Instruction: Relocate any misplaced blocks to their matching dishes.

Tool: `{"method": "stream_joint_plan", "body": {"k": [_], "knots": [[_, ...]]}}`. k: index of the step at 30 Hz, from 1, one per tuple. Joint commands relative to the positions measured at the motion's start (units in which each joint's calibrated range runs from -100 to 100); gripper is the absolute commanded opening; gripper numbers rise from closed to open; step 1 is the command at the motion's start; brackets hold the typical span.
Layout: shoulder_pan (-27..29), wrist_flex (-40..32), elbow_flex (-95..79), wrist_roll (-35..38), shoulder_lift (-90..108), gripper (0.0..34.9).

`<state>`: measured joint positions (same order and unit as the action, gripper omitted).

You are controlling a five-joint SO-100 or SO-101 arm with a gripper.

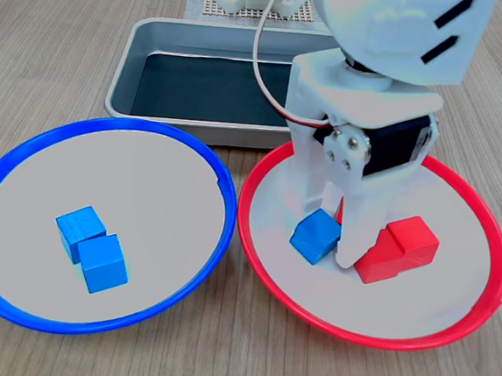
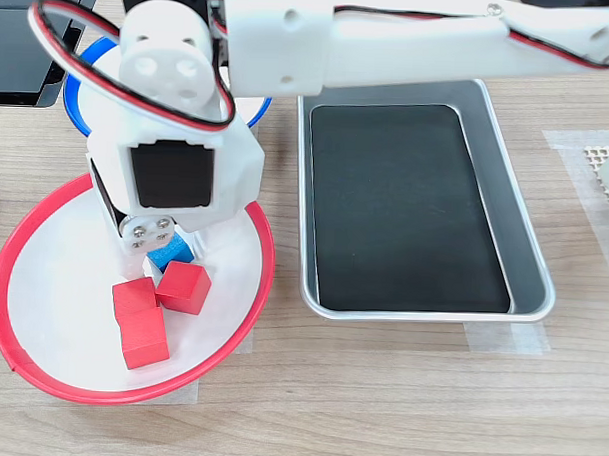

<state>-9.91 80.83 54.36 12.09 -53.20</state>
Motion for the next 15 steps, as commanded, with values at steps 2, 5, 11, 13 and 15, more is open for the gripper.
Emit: {"method": "stream_joint_plan", "body": {"k": [2, 5, 11, 13, 15], "knots": [[0.1, 0.4, 1.8, 0.2, -0.2, 13.3], [0.3, 0.3, 1.9, 0.3, -0.2, 13.3], [1.1, 0.2, 2.3, 0.9, -0.2, 13.5], [1.4, 0.1, 2.4, 1.1, -0.2, 13.7], [1.7, 0.1, 2.4, 1.4, -0.2, 13.9]]}}
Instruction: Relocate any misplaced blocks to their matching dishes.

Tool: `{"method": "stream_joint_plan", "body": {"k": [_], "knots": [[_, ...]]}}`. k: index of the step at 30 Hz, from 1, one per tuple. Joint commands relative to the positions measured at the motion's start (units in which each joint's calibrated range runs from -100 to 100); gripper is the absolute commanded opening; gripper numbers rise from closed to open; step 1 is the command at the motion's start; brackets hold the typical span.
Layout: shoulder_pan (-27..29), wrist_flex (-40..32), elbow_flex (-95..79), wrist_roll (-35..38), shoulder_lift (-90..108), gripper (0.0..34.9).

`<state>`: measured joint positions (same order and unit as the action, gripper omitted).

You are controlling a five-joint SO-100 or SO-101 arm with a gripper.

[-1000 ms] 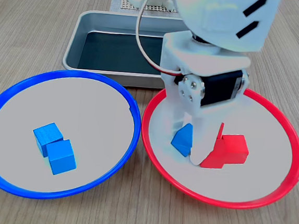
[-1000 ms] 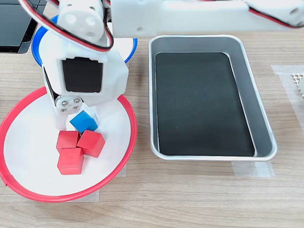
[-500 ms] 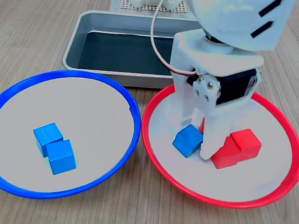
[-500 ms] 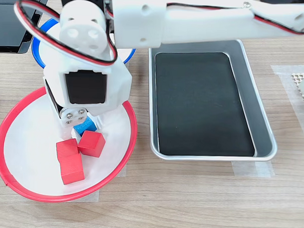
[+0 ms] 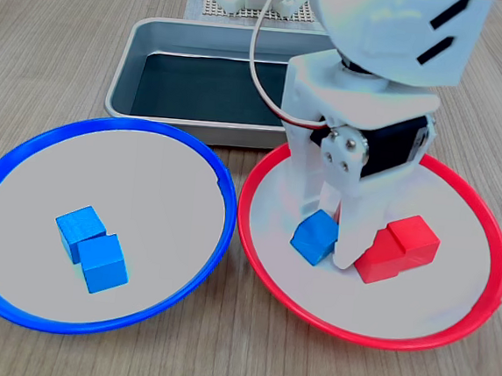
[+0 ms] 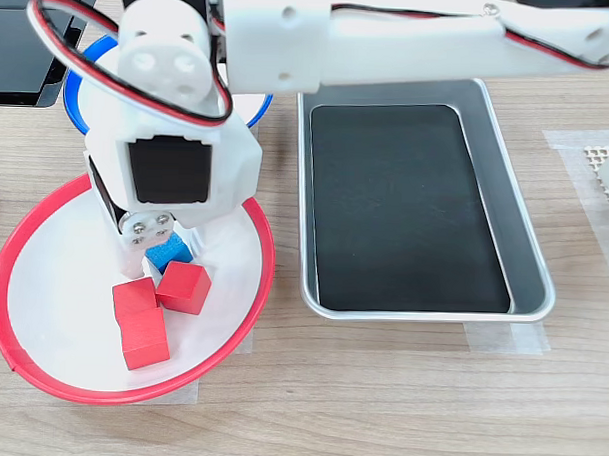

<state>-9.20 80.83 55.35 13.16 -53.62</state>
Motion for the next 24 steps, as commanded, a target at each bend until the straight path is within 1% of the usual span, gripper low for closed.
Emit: {"method": "stream_joint_plan", "body": {"k": [1, 8, 13, 15, 19, 20, 21, 24], "knots": [[1.2, 0.1, 1.5, 0.5, 0.3, 14.0], [1.4, -0.6, 1.5, 1.0, 0.3, 14.0], [1.3, -1.2, 1.4, 1.7, 0.3, 12.2], [1.3, -1.4, 1.4, 1.9, 0.3, 10.3], [0.8, -1.6, 1.5, 2.4, 0.2, 3.8], [0.7, -1.6, 1.6, 2.7, 0.2, 1.3], [0.6, -1.6, 1.7, 2.7, 0.2, 0.5], [0.5, -1.6, 1.9, 2.5, 0.2, 0.4]]}}
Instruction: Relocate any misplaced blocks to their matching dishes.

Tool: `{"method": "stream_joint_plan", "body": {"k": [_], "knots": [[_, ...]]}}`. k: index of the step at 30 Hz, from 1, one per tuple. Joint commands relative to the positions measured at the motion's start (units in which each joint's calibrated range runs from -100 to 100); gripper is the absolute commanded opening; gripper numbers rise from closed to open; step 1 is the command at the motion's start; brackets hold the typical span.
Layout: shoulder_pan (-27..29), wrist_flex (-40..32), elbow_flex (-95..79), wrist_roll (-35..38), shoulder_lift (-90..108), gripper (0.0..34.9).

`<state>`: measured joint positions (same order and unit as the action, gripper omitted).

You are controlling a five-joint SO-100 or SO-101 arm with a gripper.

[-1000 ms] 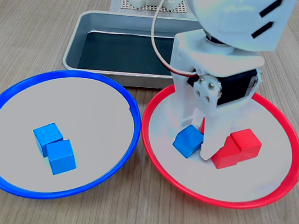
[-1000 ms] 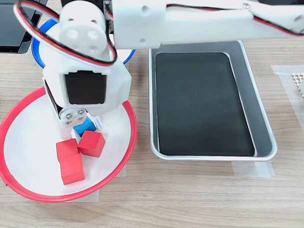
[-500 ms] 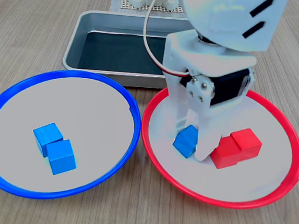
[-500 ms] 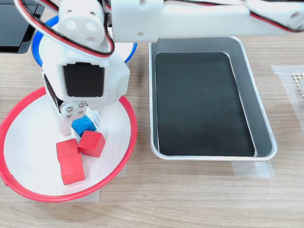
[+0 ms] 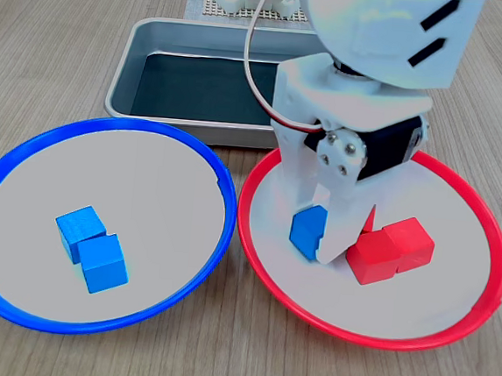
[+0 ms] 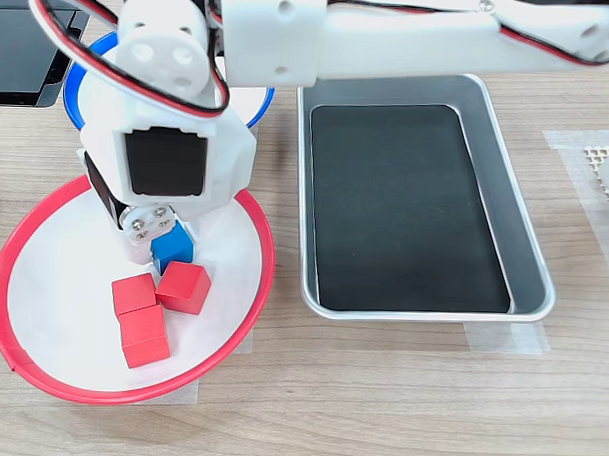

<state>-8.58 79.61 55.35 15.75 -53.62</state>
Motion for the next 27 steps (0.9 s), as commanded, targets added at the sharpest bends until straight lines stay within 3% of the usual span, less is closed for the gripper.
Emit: {"method": "stream_joint_plan", "body": {"k": [1, 11, 16, 27], "knots": [[-0.1, -0.2, 2.0, 0.0, 0.2, 0.4], [-2.5, 4.3, 8.5, 0.1, 5.0, 0.4], [-1.6, 2.7, 5.8, 2.5, 10.2, 0.4], [10.3, -8.6, -14.2, 13.0, 25.1, 0.4]]}}
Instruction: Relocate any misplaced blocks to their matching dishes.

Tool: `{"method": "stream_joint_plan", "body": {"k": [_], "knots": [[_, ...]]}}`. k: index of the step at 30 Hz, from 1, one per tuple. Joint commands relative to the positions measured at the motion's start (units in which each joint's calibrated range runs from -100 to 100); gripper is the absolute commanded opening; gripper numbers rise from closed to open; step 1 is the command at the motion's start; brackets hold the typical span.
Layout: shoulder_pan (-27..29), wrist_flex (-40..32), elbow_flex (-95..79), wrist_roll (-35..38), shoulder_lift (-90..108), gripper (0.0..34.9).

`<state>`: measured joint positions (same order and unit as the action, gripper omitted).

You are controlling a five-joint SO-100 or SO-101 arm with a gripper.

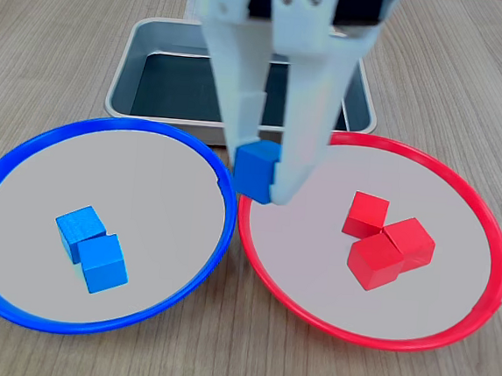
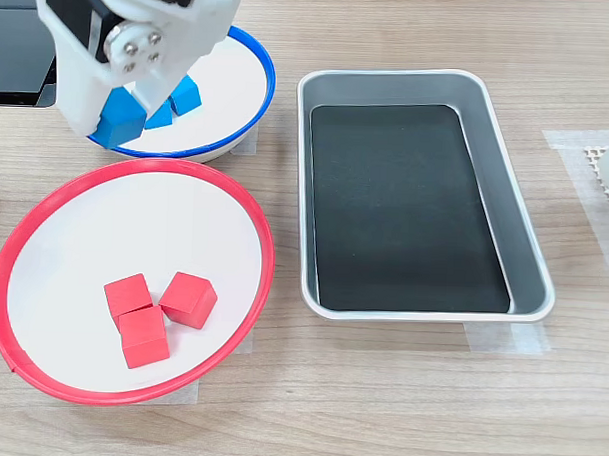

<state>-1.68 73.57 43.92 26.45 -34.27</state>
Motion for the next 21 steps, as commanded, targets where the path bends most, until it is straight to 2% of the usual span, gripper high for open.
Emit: {"method": "stream_joint_plan", "body": {"k": [1, 9, 21], "knots": [[4.6, -3.4, -3.9, 2.9, 6.3, 0.4], [11.0, -6.2, -11.8, 6.2, 7.2, 0.4], [13.0, -6.3, -12.2, 7.7, 1.4, 0.4]]}}
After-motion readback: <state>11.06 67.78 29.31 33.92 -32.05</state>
